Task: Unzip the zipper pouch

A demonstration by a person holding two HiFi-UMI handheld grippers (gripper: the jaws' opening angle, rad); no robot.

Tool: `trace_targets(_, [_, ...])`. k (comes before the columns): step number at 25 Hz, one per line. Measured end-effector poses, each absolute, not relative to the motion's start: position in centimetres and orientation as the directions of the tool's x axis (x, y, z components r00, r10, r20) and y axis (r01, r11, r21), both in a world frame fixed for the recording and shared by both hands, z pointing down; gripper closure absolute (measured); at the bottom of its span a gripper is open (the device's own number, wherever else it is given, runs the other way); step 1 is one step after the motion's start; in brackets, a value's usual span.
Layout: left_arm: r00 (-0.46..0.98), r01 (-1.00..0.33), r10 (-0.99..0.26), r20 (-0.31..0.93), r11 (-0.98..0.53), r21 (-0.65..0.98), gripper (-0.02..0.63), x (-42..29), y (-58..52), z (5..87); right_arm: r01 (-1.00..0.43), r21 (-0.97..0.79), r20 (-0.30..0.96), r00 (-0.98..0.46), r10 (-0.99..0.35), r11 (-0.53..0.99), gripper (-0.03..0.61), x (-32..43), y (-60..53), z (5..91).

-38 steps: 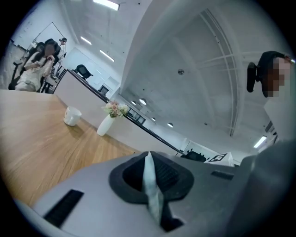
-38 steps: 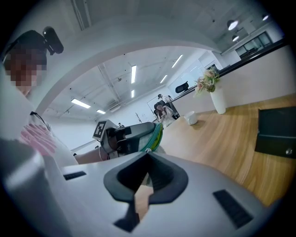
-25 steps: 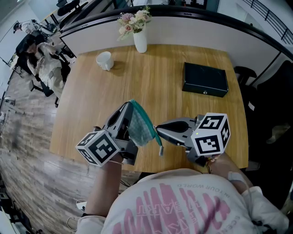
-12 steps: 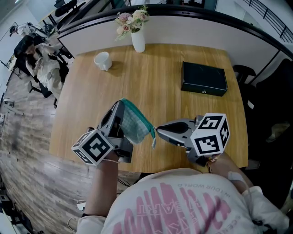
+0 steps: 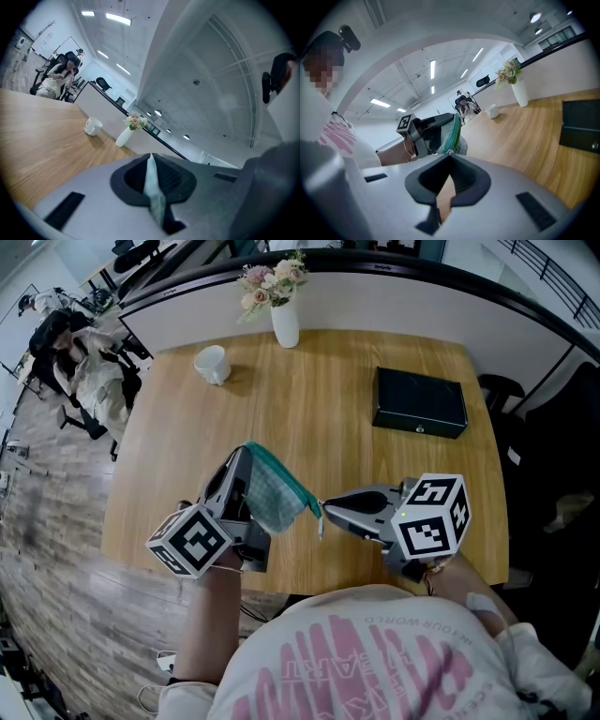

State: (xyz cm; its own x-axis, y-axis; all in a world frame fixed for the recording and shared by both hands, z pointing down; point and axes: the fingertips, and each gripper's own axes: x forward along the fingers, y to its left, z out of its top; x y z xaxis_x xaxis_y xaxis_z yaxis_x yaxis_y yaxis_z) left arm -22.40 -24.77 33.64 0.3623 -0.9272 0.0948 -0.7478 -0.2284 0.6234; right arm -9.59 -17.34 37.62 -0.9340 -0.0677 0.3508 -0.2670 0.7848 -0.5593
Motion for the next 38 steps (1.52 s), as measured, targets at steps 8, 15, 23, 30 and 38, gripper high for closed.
trace_targets(8, [0.354, -0.743, -0.931, 0.088, -0.224, 0.63, 0.601, -23.1, -24.7, 33.7, -0.286, -0.558, 0.363, -0.928, -0.08, 0.779, 0.58, -9.4, -17.5, 38.3])
trace_targets(15, [0.347, -0.741, -0.934, 0.088, -0.215, 0.636, 0.603, -23.6, -24.5, 34.0, -0.295, -0.554, 0.36, -0.928, -0.096, 0.779, 0.58, -9.5, -17.5, 38.3])
trace_targets(23, [0.33, -0.744, -0.941, 0.076, -0.21, 0.634, 0.601, -25.1, -24.1, 33.7, -0.311, -0.558, 0.365, -0.925, -0.109, 0.77, 0.58, -9.7, -17.2, 38.4])
trace_targets(30, [0.351, -0.727, -0.935, 0.055, -0.235, 0.645, 0.601, -25.5, -23.6, 33.6, -0.335, -0.56, 0.375, -0.918, -0.129, 0.758, 0.578, -10.1, -17.0, 38.8])
trace_targets(38, [0.419, -0.714, -0.908, 0.025, -0.312, 0.626, 0.601, -25.5, -23.2, 33.0, -0.373, -0.607, 0.373, -0.913, -0.163, 0.701, 0.575, -10.9, -17.1, 40.6])
